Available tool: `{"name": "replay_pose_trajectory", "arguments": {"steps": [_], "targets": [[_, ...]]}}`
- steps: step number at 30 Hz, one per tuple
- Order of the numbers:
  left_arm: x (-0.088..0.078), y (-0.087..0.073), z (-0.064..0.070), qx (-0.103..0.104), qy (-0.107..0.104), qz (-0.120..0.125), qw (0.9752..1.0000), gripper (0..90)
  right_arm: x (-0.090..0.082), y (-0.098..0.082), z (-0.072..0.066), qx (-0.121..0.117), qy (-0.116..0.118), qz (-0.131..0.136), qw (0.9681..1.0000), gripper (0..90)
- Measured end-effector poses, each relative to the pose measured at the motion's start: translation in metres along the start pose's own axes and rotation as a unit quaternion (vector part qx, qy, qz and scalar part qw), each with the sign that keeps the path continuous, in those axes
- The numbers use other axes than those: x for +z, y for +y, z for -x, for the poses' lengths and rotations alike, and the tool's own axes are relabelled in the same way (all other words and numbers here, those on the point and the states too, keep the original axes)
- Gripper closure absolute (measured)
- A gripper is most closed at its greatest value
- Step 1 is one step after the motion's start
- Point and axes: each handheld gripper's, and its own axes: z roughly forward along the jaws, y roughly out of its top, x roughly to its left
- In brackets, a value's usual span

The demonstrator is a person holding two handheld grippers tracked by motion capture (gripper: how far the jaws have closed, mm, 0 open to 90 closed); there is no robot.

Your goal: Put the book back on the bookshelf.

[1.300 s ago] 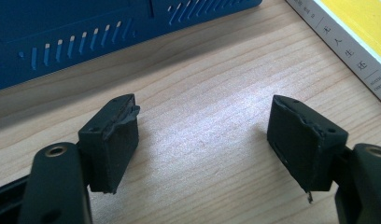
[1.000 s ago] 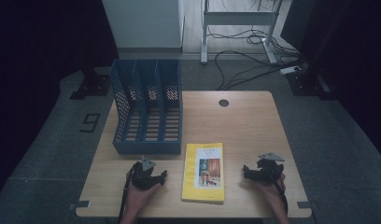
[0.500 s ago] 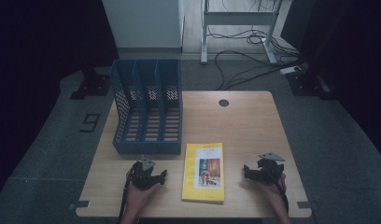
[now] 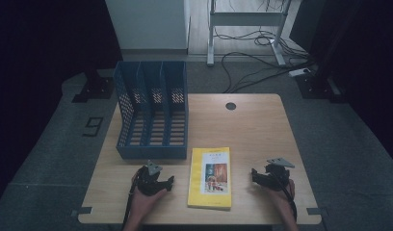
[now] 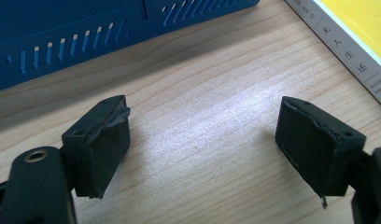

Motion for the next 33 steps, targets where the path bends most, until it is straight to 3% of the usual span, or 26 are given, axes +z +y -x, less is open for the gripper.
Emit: {"name": "replay_pose_trajectory", "arguments": {"steps": [14, 20, 27, 33], "targets": [[0.005, 0.005, -0.002, -0.002, -0.013, 0.001, 0.9999, 15.4, -0.016, 0.004, -0.031, -0.02, 0.043, 0.027, 0.9985, 16.1], [0.007, 0.007, 0.0, 0.004, -0.004, -0.002, 1.0, 14.9, -0.02, 0.012, -0.048, -0.025, 0.057, 0.038, 0.9974, 16.8], [0.007, 0.007, 0.0, 0.005, -0.005, -0.002, 1.0, 14.9, -0.018, 0.017, -0.073, -0.044, 0.082, 0.047, 0.9945, 16.8], [0.008, 0.008, 0.001, 0.004, -0.004, -0.002, 1.0, 14.9, -0.015, 0.015, -0.081, -0.047, 0.098, 0.044, 0.9931, 17.3]]}}
